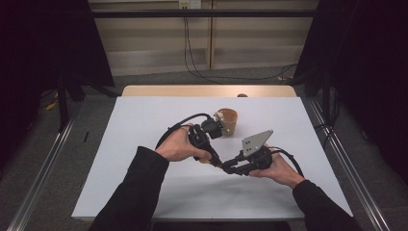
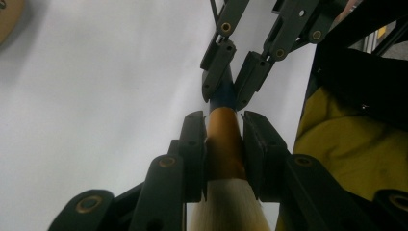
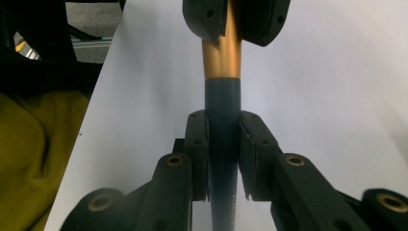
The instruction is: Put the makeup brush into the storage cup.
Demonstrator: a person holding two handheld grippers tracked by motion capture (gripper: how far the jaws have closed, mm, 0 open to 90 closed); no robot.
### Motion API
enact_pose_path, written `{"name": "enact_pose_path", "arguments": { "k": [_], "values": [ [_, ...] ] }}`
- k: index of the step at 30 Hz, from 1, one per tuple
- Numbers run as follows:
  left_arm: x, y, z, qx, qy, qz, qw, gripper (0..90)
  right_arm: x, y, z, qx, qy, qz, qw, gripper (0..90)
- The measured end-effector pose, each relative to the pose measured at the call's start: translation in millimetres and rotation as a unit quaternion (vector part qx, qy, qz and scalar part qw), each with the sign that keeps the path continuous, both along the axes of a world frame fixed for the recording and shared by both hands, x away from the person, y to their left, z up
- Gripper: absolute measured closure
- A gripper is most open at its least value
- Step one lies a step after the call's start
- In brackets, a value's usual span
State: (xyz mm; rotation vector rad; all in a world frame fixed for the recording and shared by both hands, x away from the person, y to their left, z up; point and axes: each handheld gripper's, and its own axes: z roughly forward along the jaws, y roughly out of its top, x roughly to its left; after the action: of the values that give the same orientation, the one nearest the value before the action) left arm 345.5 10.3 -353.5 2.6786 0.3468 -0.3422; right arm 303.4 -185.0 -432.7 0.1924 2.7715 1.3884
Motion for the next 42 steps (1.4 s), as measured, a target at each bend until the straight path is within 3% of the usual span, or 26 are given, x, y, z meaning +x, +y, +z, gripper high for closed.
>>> {"name": "enact_pose_path", "arguments": {
  "k": [6,7,11,14,18,20,21,25,27,28,29,34,35,36,37,38,39,40,42],
  "values": [
    [3.5,2.2,-1.9,-0.006,0.000,0.008,0.9999,67.7,1.2,-2.2,1.5,0.009,0.001,-0.007,0.9999,75.4],
    [3.0,2.3,-1.9,-0.009,0.003,0.019,0.9998,64.9,1.6,-2.7,1.9,0.011,0.002,-0.006,0.9999,75.4],
    [3.7,2.7,-0.5,-0.015,-0.007,0.013,0.9998,61.0,1.8,-4.4,3.5,0.015,0.002,-0.010,0.9998,75.4],
    [5.8,3.7,1.5,-0.031,-0.014,0.034,0.9988,44.3,2.1,-6.1,4.4,0.017,0.004,-0.013,0.9998,75.5],
    [6.9,5.3,3.1,-0.036,-0.029,0.043,0.9980,33.5,2.9,-6.9,4.6,0.018,0.003,-0.017,0.9997,75.4],
    [6.7,6.4,3.4,-0.059,-0.031,0.052,0.9964,26.2,3.5,-8.0,4.6,0.020,0.004,-0.020,0.9996,75.5],
    [7.7,7.1,4.2,-0.058,-0.033,0.048,0.9966,23.3,4.0,-8.7,4.5,0.021,0.004,-0.022,0.9995,75.4],
    [9.3,12.3,8.0,-0.087,-0.052,0.074,0.9921,11.5,5.0,-10.7,4.4,0.024,0.006,-0.029,0.9993,75.4],
    [9.7,15.0,9.3,-0.097,-0.068,0.081,0.9896,10.0,5.4,-11.8,4.5,0.027,0.009,-0.032,0.9991,75.4],
    [9.4,19.0,11.2,-0.112,-0.078,0.091,0.9864,7.5,6.0,-13.5,4.9,0.029,0.009,-0.036,0.9989,75.4],
    [9.4,19.0,11.2,-0.112,-0.078,0.091,0.9864,6.2,6.0,-13.5,4.9,0.029,0.009,-0.036,0.9989,75.4],
    [8.5,33.8,15.6,-0.173,-0.097,0.115,0.9734,5.9,6.8,-19.4,5.8,0.036,0.013,-0.048,0.9981,75.5],
    [8.5,33.8,15.6,-0.173,-0.097,0.115,0.9734,5.9,6.8,-19.4,5.8,0.036,0.013,-0.048,0.9981,75.5],
    [7.1,38.1,14.9,-0.190,-0.105,0.129,0.9676,6.1,7.2,-21.3,7.0,0.042,0.009,-0.054,0.9976,75.5],
    [7.1,38.1,14.9,-0.190,-0.105,0.129,0.9676,6.5,7.2,-21.3,7.0,0.042,0.009,-0.054,0.9976,75.5],
    [6.0,43.1,14.7,-0.203,-0.110,0.140,0.9628,6.5,7.3,-22.8,8.0,0.049,0.012,-0.059,0.9970,75.5],
    [6.0,43.1,14.7,-0.203,-0.110,0.140,0.9628,6.6,7.3,-22.8,8.0,0.049,0.012,-0.059,0.9970,75.5],
    [5.3,46.1,13.7,-0.219,-0.111,0.149,0.9579,6.7,7.0,-24.3,9.1,0.054,0.012,-0.066,0.9963,75.5],
    [4.0,51.5,13.4,-0.232,-0.122,0.158,0.9520,6.6,7.3,-25.3,9.4,0.056,0.011,-0.066,0.9962,75.5]
  ]
}}
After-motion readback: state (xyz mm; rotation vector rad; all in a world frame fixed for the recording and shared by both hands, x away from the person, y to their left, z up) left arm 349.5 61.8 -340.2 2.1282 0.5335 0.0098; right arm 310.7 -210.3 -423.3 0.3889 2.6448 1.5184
